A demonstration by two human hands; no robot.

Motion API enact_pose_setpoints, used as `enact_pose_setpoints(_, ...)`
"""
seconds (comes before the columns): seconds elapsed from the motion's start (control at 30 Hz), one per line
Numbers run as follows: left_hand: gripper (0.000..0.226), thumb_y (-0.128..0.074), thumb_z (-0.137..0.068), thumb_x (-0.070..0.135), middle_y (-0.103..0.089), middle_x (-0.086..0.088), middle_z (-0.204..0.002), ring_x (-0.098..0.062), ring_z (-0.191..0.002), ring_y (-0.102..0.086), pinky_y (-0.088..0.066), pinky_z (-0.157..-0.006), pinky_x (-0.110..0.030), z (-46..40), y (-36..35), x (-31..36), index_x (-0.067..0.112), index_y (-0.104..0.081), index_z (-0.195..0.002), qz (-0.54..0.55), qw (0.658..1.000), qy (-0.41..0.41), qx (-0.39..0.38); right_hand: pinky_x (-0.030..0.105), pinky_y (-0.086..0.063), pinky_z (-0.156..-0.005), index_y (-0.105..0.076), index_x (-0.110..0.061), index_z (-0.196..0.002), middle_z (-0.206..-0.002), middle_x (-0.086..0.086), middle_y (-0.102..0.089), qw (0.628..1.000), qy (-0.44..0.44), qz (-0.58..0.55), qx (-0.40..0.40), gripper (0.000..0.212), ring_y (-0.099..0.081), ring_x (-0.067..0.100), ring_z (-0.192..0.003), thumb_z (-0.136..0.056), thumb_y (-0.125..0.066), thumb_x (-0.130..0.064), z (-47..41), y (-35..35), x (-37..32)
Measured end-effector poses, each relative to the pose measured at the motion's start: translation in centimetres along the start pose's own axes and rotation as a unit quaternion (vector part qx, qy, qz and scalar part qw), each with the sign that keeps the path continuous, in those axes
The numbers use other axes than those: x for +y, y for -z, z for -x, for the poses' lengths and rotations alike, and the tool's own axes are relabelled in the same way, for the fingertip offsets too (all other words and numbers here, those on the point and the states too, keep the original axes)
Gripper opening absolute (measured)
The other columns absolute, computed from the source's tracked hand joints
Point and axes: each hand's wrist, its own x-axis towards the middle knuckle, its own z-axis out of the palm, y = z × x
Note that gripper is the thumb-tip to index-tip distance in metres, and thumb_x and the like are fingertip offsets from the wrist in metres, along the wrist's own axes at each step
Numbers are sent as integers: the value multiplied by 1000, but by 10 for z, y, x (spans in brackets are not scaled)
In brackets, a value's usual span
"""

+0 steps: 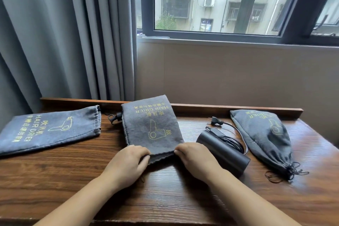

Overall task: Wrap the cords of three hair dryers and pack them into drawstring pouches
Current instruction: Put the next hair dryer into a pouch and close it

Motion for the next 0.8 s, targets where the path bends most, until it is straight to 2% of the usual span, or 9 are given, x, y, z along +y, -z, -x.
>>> enact_pose_setpoints(0.1, 14, -56, -95, 30, -69, 10, -95, -13, -95, -59, -42, -84, -24, 1, -1, 1, 25, -69, -98, -11, 1000, 26, 8, 37, -49, -78, -65, -18, -96, -96, 1, -71, 999, 7, -38, -19, 36, -63, 24, -93, -100, -41, -45, -1, 15, 0)
enact_pose_setpoints(0.2, 30, -48, -91, 49, -64, 15, -96, -6, -94, -53, -43, -86, -23, 2, -1, 5, 28, -69, -99, -15, 999, 27, -33, 34, -47, -76, -70, -21, -92, -89, -4, -71, 980, -55, -126, 142, 30, -63, 17, -85, -98, -48, -40, -3, 43, 17)
enact_pose_setpoints(0.27, 47, -39, -84, 63, -61, 18, -98, -5, -96, -53, -45, -88, -26, 3, -4, 8, 30, -69, -100, -23, 999, 17, -40, 31, -46, -79, -72, -20, -91, -91, -1, -70, 960, -141, -153, 188, 20, -62, 16, -86, -97, -55, -28, -8, 58, 46)
enact_pose_setpoints(0.43, 45, -42, -90, 61, -57, 15, -102, -8, -105, -50, -46, -90, -28, -1, -12, 41, 28, -68, -106, -5, 999, -38, 39, 36, -46, -96, -69, -27, -105, -121, 7, -67, 923, -365, -110, 52, 26, -58, 28, -116, -96, -45, -22, -5, 74, 120)
enact_pose_setpoints(0.53, 51, -37, -89, 64, -58, 18, -96, -5, -98, -52, -45, -89, -27, -12, -18, 81, 29, -64, -113, 100, 995, -9, -7, 33, -41, -95, -66, -15, -119, -131, 10, -64, 924, -371, -88, -35, 32, -54, 29, -123, -104, -41, -28, 9, 86, 125)
enact_pose_setpoints(0.6, 48, -44, -92, 61, -63, 16, -94, -6, -95, -58, -47, -89, -29, -25, -27, 106, 28, -60, -123, 168, 983, 45, -55, 31, -41, -92, -66, -16, -111, -126, 9, -65, 923, -356, -118, -88, 40, -56, 26, -120, -104, -40, -45, 17, 89, 114)
enact_pose_setpoints(0.63, 43, -49, -94, 57, -66, 12, -97, -8, -94, -62, -50, -89, -31, -32, -30, 119, 27, -58, -124, 226, 965, 94, -92, 30, -42, -91, -65, -21, -105, -120, 5, -67, 920, -352, -135, -109, 42, -58, 24, -115, -100, -42, -56, 21, 87, 109)
enact_pose_setpoints(0.7, 25, -56, -97, 46, -66, -2, -105, -17, -89, -67, -57, -87, -39, -47, -36, 142, 24, -58, -108, 394, 882, 208, -155, 30, -45, -92, -64, -26, -105, -116, -3, -69, 921, -343, -141, -122, 54, -60, 18, -109, -87, -45, -74, 28, 80, 103)
enact_pose_setpoints(0.8, 24, -59, -98, 38, -62, -13, -110, -28, -93, -70, -60, -86, -36, -64, -44, 160, 14, -59, -100, 553, 748, 326, -167, 32, -44, -95, -63, -22, -119, -126, 2, -66, 930, -331, -120, -104, 61, -58, 22, -118, -87, -49, -72, 33, 74, 93)
